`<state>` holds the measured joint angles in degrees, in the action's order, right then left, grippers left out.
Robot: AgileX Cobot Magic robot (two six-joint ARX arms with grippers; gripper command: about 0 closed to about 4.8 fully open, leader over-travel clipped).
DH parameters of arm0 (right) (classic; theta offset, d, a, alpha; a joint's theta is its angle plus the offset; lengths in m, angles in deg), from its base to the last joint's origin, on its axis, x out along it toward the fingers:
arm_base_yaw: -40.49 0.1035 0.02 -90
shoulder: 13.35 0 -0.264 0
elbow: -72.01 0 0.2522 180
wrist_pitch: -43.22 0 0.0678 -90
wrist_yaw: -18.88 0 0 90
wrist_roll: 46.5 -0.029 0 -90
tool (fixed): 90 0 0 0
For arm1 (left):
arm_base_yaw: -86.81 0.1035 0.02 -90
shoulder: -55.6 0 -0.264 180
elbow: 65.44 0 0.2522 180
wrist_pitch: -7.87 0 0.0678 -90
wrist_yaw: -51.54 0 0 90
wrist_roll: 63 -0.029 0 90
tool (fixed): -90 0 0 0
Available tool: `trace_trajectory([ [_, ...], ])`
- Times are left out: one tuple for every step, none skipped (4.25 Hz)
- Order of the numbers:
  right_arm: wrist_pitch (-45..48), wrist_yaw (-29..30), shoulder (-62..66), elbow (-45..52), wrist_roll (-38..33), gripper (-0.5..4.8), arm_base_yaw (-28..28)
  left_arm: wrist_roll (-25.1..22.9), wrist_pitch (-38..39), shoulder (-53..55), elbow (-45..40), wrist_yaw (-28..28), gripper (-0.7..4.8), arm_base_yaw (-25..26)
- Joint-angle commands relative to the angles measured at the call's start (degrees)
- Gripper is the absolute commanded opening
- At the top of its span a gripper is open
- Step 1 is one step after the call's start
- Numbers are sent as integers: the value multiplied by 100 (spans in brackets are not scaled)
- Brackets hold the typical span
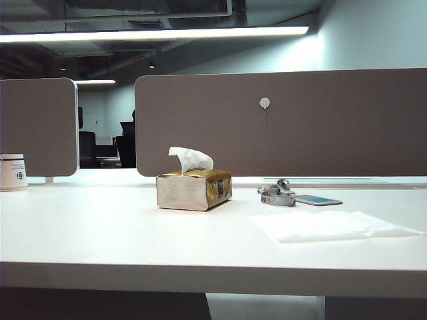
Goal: Pull out a tissue from the tissue box and use it to cover the ID card on the tabletop.
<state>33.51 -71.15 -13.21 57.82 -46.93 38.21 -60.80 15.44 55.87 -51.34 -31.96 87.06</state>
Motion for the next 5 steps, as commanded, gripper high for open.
trace_trajectory([
  [763, 168, -9, -282, 131, -6, 4, 179, -680, 2, 15, 2380, -6, -2],
  [273, 173, 127, -1069, 516, -6, 7, 195, -654, 2, 13, 2669, -5, -2],
  [160, 1851, 2485, -3156, 518, -6, 11, 280, -614, 2, 11, 2734, -5, -2],
  [197, 2479, 3287, -3740, 511, -6, 11, 280, -614, 4, 11, 2736, -5, -2],
  [247, 2964, 4011, -4140, 496, -6, 52, 278, -614, 4, 11, 2734, -5, -2],
])
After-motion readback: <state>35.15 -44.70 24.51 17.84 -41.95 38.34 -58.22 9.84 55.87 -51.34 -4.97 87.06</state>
